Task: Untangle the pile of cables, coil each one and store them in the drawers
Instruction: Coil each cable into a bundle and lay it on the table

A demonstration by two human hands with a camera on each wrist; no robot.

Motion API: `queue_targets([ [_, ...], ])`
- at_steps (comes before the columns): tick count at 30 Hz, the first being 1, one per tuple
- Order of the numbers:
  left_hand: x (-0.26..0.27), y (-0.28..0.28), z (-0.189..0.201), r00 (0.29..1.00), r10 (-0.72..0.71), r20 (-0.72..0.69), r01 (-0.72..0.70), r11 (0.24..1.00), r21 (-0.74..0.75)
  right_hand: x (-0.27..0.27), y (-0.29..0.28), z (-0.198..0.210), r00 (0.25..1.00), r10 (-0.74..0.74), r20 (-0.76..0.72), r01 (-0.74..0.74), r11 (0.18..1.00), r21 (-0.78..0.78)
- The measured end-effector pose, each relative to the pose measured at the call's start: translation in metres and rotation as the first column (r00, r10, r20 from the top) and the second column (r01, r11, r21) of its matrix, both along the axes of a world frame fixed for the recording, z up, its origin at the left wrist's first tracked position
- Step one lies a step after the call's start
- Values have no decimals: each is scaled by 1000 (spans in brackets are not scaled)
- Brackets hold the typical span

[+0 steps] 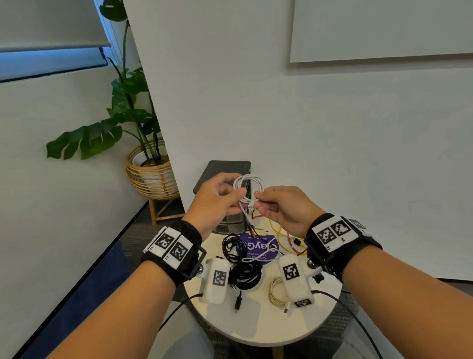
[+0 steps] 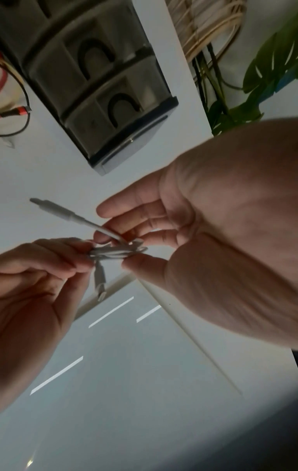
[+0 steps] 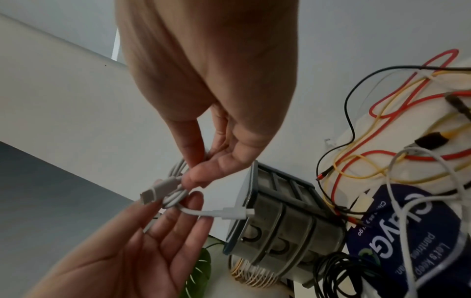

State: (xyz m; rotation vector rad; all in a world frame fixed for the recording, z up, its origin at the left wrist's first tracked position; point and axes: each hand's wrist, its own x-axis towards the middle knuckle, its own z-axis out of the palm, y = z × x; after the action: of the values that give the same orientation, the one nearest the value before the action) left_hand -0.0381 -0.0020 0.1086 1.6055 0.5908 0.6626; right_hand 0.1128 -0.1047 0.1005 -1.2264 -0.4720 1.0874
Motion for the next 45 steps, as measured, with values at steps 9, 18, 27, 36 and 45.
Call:
queue_targets([
  [9,6,-9,-27,995,-38,-94,22,987,-161,12,-7,-19,966,23,256,24,983,-182],
  [18,23,-40,-71,816,-135,-562,299,931,209,58,-60,-61,913,305,271,-104,817,-568],
  [27,46,-35,-107,561,126,-818,474,761,443,46,-57,-114,785,536,311,-116,621,-775],
  [36,46,-26,-92,656,69,-751,384,826,412,55,-54,-98,509,672,538,-5,627,-779],
  [45,46,-21,-40,900,-10,-436,145,949,279,67,-38,-83,318,575,754,-1,795,-607],
])
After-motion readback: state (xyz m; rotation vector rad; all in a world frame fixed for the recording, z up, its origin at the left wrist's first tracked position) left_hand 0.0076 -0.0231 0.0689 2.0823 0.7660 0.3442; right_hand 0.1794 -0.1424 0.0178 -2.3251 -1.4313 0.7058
